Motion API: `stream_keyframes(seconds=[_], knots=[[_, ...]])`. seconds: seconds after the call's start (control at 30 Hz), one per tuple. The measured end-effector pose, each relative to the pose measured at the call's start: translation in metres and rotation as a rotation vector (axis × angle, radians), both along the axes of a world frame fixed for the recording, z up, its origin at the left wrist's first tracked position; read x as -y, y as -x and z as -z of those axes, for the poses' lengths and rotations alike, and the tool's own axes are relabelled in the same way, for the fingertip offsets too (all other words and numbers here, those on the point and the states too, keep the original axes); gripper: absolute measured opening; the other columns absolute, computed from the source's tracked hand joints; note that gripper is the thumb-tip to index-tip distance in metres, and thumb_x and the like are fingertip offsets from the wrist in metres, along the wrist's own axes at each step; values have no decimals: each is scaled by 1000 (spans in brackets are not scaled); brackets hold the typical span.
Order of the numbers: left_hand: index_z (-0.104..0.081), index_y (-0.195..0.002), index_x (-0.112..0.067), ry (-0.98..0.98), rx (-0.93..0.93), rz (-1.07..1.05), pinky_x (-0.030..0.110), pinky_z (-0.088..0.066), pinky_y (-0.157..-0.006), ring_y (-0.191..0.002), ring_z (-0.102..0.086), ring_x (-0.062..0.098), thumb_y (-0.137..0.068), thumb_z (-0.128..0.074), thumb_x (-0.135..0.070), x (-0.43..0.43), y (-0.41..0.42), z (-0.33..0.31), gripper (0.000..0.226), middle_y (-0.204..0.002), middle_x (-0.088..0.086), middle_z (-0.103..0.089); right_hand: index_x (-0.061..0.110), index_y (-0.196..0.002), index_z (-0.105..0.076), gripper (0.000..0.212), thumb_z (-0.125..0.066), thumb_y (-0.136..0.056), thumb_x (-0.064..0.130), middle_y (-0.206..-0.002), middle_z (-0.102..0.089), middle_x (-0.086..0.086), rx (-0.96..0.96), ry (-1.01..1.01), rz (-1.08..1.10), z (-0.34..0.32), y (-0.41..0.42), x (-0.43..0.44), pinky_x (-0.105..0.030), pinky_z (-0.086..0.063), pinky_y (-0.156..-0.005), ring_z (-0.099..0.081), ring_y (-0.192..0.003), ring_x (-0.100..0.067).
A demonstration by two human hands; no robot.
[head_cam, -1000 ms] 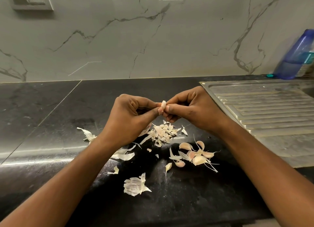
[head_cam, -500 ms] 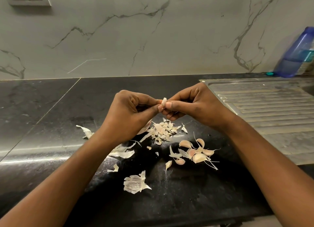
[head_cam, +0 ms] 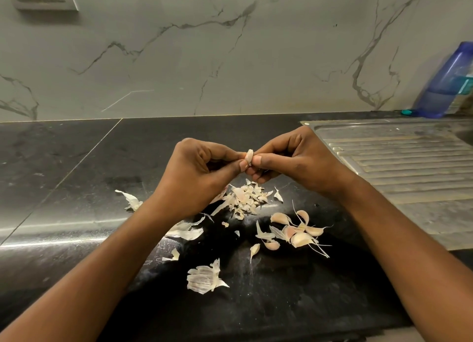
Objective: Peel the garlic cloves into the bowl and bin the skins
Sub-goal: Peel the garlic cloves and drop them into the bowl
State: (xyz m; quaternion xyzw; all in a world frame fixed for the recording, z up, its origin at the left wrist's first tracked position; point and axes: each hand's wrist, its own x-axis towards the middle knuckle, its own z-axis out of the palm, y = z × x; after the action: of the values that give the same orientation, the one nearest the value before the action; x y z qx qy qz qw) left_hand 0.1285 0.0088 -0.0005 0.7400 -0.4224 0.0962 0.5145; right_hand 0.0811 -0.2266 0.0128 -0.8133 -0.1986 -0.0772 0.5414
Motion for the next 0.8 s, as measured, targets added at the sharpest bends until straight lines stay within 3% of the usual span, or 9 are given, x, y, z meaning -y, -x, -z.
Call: stream_keyframes(seconds=[0.23, 0.57, 0.8], knots=[[-80, -111, -10, -48, 4, 32, 25, -64, -80, -87, -79, 9, -92, -77, -13, -4, -3, -3, 19, -98, -5, -82, -6, -114, -76, 20, -69, -100, 5, -100, -81, -15, -29, 19, -27, -1, 1, 2, -37, -67, -81, -79, -89, -34], [-81, -110, -13, -52, 40, 30, 43, -65, -73, -81, -79, 18, -93, -78, -16, -3, 0, -1, 18, -95, -5, -82, -9, -110, -77, 17, -67, -101, 1, -97, -80, -18, 11, 8, -6, 3, -2, -3, -40, -67, -80, -79, -86, -34], [-80, -111, -8, -15, 40, 31, 37, -66, -80, -88, -79, 11, -94, -77, -10, -3, -1, -3, 18, -100, -3, -82, -8, -111, -77, 17, -68, -100, 2, -98, -81, -16, -18, -38, -22, -1, 2, -1, -40, -67, -81, -79, -87, -36]])
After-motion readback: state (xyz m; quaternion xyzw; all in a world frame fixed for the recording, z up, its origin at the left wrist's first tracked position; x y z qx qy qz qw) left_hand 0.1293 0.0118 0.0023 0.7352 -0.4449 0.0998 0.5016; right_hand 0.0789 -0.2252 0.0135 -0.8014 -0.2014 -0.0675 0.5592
